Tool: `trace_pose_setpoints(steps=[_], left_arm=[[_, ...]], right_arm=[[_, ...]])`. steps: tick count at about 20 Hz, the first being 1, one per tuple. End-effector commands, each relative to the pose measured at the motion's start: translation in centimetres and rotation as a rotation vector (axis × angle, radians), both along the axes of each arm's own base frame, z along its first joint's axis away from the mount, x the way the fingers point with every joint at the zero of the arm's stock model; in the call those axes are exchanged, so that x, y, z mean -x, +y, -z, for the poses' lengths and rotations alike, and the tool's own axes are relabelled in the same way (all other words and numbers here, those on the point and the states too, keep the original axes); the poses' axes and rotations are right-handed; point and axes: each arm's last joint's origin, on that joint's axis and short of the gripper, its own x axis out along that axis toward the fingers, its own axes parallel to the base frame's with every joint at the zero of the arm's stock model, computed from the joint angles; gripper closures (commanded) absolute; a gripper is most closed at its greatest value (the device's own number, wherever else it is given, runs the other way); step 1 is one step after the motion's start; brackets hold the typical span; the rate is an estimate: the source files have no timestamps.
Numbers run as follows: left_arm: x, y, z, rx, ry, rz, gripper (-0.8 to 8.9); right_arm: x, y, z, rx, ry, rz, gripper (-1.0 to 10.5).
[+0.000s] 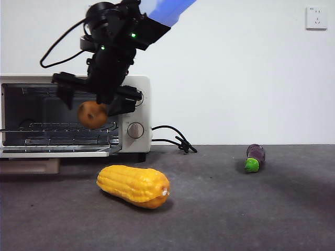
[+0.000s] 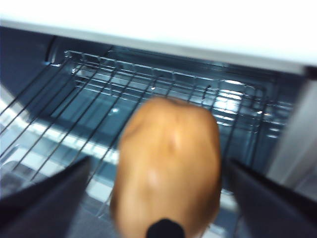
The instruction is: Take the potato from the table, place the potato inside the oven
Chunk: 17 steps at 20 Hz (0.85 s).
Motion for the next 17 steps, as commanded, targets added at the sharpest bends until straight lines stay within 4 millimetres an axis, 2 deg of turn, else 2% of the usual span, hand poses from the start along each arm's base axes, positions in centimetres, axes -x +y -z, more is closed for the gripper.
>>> trace_pose_setpoints(steps=[1, 4, 8, 13, 17], left_arm=[[-0.1, 0.0, 0.0, -0.009, -0.006, 0.009, 8.19], [-0.1, 0.0, 0.0, -0.009, -0.006, 0.016, 8.18], [-0.1, 0.0, 0.0, -0.008, -0.006, 0.018, 8.18], [-0.1, 0.0, 0.0, -0.012, -0.006, 0.013, 8.19], [-1.7, 0.3, 0.0, -0.158, 0.006, -0.176, 8.19]], right_arm=[[0.2, 0.3, 1.3, 0.026, 0.033, -0.005, 2.8], [1.0, 0.4, 0.2, 0.077, 0.097, -0.033, 2.8], [2.5, 0.5, -2.6, 0.17, 0.171, -0.04, 2.8], [5.9, 0.4, -7.5, 0.288, 0.242, -0.093, 2.9], [9.6, -1.7, -12.1, 0.515, 0.228, -0.101, 2.9]])
